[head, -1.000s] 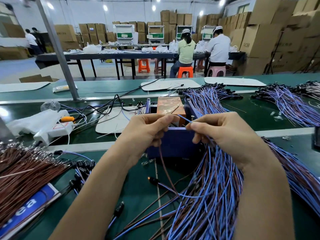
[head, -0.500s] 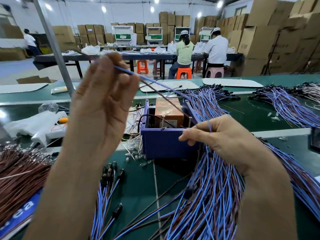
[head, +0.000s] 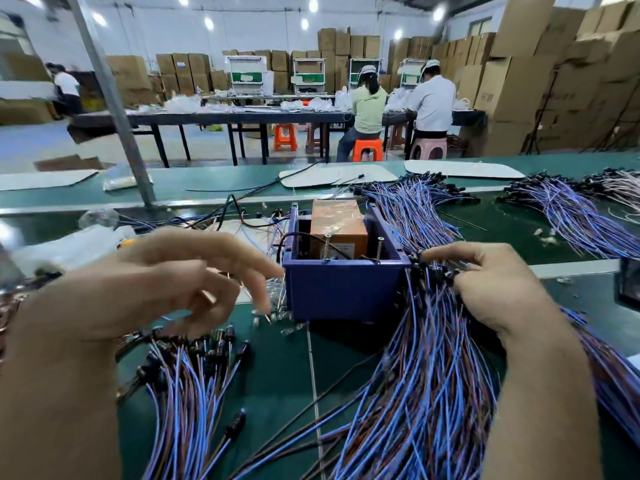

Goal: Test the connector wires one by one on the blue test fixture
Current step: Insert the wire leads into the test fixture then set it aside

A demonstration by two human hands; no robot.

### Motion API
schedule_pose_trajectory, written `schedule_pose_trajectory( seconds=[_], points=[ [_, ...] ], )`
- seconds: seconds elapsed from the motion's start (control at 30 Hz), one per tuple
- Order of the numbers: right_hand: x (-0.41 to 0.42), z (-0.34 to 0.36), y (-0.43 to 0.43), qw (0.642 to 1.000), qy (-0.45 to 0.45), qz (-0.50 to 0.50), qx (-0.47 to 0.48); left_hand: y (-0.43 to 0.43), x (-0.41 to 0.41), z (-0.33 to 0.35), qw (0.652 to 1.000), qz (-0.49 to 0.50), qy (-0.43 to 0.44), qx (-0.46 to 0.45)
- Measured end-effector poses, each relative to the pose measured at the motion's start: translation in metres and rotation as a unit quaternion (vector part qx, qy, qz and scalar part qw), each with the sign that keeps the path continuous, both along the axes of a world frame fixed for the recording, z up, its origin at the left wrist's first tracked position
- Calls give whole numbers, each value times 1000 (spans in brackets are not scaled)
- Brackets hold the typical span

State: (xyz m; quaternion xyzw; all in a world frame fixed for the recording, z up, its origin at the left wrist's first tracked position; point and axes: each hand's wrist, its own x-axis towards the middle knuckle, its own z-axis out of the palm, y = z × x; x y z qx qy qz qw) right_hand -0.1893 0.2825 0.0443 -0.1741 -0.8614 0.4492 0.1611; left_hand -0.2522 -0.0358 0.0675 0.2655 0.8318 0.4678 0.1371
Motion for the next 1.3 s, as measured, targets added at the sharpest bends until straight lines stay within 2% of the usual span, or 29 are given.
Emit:
schedule_pose_trajectory(
  seconds=[0.07, 0.1, 0.17, 0.3, 0.43, 0.5, 0.63, 0.77, 0.87, 0.97, 1.1, 1.2, 1.3],
  points=[
    [-1, 1, -2, 1000, 22, 18, -14, 0, -7, -8, 995, 11, -17, -94],
    [-1, 2, -4, 999, 30, 32, -16, 1, -14, -18, 984, 48, -18, -173],
    [-2, 5, -8, 997, 34, 55, -37, 12, -23, -41, 933, 132, -35, -332],
    [-3, 6, -10, 993, 44, 80, -77, 37, -34, -76, 912, 151, -98, -369],
    [-2, 7, -11, 992, 44, 75, -91, 48, -32, -80, 900, 144, -68, -406],
    [-3, 7, -14, 991, 33, 82, -99, 50, -30, -75, 907, 122, -60, -398],
    [-3, 10, -23, 987, -24, 118, -108, 48, -22, -52, 954, 107, -37, -277],
    [-5, 13, -34, 979, -55, 160, -116, 49, -5, -22, 991, 115, 11, -65],
    [-5, 18, -44, 962, -49, 187, -191, 60, 10, -4, 979, 107, 73, 154],
    [-4, 24, -52, 934, -29, 216, -283, 72, 23, 6, 947, 16, 52, 316],
    [0, 29, -53, 891, 11, 260, -372, 80, 32, 7, 915, -116, 6, 387],
    [3, 30, -49, 868, 35, 283, -406, 83, 36, 10, 902, -155, 5, 403],
    [4, 30, -44, 837, 80, 291, -457, 83, 40, 14, 889, -197, -38, 412]
  ],
)
